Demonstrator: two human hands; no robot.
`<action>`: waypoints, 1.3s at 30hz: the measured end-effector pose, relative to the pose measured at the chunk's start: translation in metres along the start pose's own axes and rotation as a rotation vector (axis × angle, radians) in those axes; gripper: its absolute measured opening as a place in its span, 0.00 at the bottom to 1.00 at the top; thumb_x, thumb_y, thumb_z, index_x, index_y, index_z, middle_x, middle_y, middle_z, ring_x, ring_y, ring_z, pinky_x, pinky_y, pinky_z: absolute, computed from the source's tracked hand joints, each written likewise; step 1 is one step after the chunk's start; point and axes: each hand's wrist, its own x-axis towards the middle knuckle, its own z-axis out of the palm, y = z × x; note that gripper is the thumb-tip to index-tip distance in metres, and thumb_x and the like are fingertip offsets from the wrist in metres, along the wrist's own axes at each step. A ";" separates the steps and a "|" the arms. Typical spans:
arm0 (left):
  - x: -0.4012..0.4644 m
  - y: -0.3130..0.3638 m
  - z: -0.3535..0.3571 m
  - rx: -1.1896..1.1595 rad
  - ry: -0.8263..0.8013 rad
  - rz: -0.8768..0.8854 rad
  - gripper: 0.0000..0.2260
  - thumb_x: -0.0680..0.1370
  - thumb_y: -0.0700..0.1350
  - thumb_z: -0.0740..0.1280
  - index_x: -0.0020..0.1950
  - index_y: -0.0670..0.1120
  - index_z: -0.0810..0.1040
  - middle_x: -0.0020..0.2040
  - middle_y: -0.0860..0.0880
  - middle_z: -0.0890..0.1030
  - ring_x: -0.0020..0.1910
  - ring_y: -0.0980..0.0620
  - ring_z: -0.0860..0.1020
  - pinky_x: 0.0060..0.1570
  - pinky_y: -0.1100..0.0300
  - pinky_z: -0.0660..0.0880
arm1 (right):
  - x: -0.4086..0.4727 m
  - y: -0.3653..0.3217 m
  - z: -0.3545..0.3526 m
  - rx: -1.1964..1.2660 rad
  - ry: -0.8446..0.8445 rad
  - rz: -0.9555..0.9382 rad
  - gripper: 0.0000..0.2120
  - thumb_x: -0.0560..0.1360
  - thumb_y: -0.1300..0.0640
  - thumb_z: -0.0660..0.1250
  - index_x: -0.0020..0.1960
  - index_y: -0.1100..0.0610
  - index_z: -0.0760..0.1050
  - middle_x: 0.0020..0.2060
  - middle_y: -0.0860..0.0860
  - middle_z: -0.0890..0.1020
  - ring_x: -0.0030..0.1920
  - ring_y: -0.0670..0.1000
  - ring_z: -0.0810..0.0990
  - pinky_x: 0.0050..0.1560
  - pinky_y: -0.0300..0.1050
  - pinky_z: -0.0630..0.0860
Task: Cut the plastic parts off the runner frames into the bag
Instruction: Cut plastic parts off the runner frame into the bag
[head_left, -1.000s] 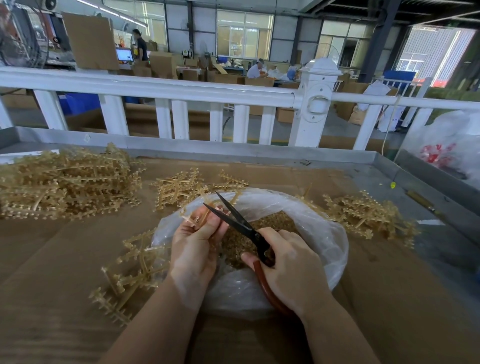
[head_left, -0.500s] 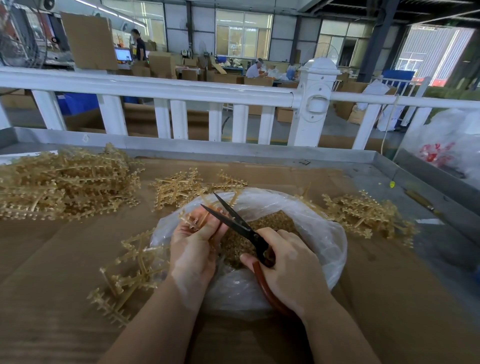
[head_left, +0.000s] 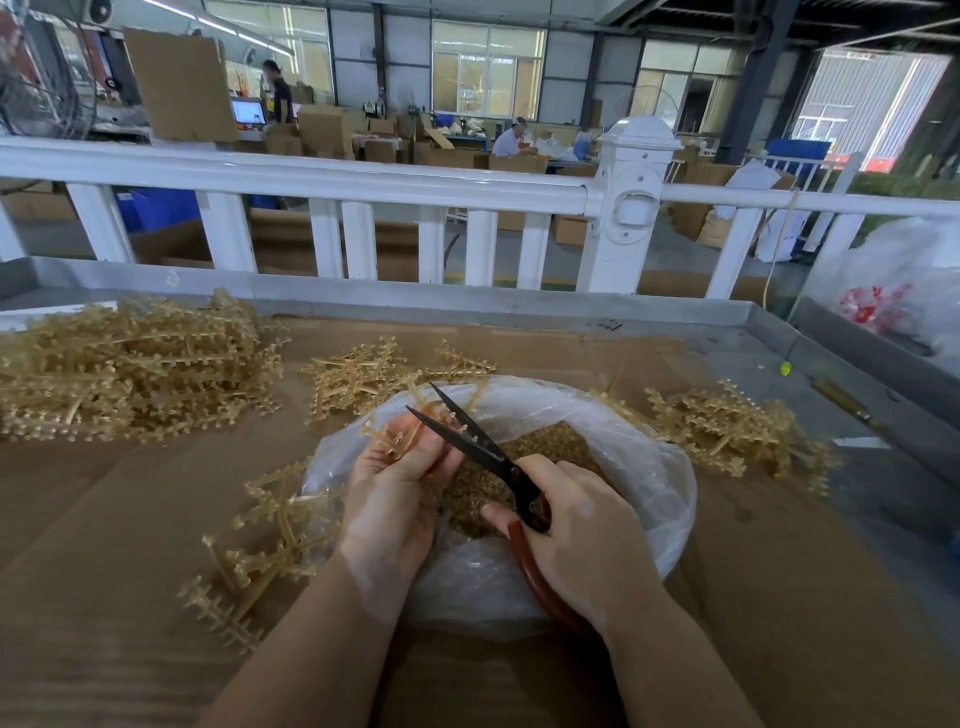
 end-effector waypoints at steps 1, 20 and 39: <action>0.000 0.000 0.000 0.001 -0.015 -0.006 0.08 0.76 0.30 0.62 0.46 0.41 0.75 0.42 0.44 0.81 0.40 0.51 0.81 0.39 0.63 0.80 | 0.000 0.000 0.000 0.006 0.000 0.000 0.21 0.71 0.33 0.56 0.52 0.47 0.74 0.40 0.42 0.77 0.42 0.43 0.73 0.40 0.31 0.64; -0.001 -0.001 -0.001 0.011 -0.032 0.018 0.06 0.74 0.30 0.64 0.46 0.40 0.77 0.38 0.45 0.83 0.35 0.53 0.83 0.34 0.66 0.79 | 0.000 -0.002 -0.006 0.021 -0.008 -0.007 0.19 0.71 0.34 0.59 0.47 0.48 0.75 0.33 0.42 0.74 0.34 0.42 0.70 0.32 0.28 0.60; 0.004 -0.001 -0.006 0.027 -0.031 0.030 0.11 0.66 0.38 0.69 0.47 0.39 0.79 0.37 0.46 0.83 0.33 0.54 0.82 0.33 0.65 0.79 | -0.002 -0.002 -0.002 -0.002 0.080 -0.004 0.17 0.71 0.36 0.63 0.47 0.48 0.76 0.32 0.43 0.77 0.33 0.43 0.74 0.32 0.31 0.65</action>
